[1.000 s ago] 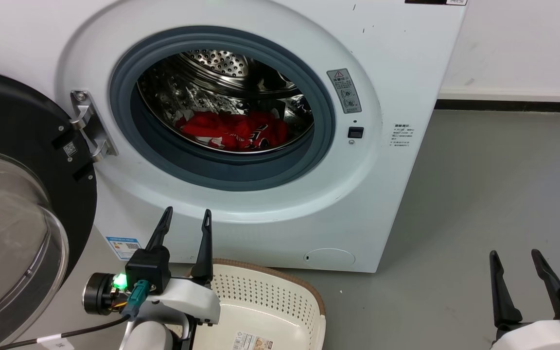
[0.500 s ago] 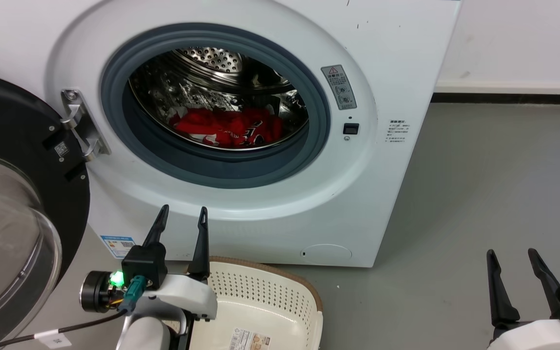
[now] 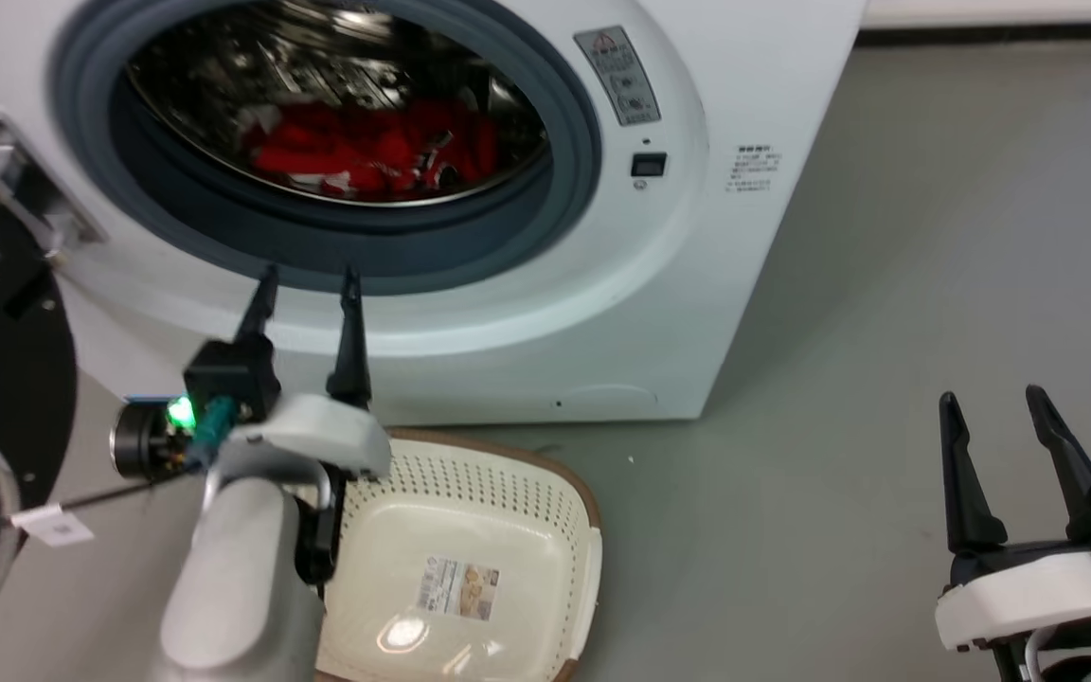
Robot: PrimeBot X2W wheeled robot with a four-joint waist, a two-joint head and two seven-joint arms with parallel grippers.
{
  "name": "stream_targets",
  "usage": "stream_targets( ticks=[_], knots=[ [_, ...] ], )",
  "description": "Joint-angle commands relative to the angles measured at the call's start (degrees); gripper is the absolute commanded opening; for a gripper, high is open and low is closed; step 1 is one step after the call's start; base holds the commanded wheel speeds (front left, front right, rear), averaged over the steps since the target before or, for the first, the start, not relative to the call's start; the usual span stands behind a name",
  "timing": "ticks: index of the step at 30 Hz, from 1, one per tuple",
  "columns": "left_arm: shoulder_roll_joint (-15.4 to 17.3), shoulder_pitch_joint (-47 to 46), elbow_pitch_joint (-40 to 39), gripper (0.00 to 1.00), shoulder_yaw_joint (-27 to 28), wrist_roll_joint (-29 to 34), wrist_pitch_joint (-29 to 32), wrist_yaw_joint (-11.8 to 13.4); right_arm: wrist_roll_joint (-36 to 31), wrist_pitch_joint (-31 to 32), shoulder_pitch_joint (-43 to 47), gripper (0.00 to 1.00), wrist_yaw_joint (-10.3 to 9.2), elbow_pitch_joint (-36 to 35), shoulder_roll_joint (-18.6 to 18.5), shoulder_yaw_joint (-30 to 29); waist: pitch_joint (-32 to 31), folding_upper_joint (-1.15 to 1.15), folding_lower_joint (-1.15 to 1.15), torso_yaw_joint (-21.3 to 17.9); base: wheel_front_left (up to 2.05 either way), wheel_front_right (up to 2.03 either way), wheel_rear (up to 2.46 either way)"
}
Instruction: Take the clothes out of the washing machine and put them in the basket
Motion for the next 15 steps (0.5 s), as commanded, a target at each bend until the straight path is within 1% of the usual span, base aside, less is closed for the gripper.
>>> stream_targets(
  ticks=[1, 5, 10, 11, 15],
  knots=[
    [0.46, -1.84, 0.90, 1.00, 0.51, -0.25, -0.14, 0.31, -0.03, -0.21, -1.23, 1.00, -0.04, -0.37, 0.12, 0.03, 3.59, 0.00, -0.01, -2.23, 0.00, 0.00, 0.00],
    [1.66, -7.52, 4.61, 1.00, 1.98, -0.64, -0.14, 0.73, 0.92, -0.84, -2.94, 1.00, -0.04, -0.71, 0.13, 0.48, 7.75, 0.00, -0.01, -4.10, 0.00, 0.00, 0.00],
    [3.67, -14.85, 10.42, 1.00, 2.94, -0.83, -0.13, 0.62, 1.77, -2.21, -5.28, 1.00, -0.04, 0.03, 0.14, 1.23, 12.81, 0.00, -0.01, -6.25, 0.00, 0.00, 0.00],
    [4.76, -17.92, 12.98, 1.00, 3.29, -0.86, -0.06, 0.74, 2.69, -2.77, -6.23, 1.00, -0.04, 0.74, 0.13, 1.60, 14.79, 0.00, -0.01, -7.11, 0.00, 0.00, 0.00],
    [7.40, -23.90, 17.60, 1.00, 2.96, 0.15, 0.98, 0.51, 4.03, -4.23, -8.20, 1.00, -0.04, 2.29, 0.13, 2.78, 18.42, 0.00, -0.01, -8.84, 0.00, 0.00, 0.00]
  ],
)
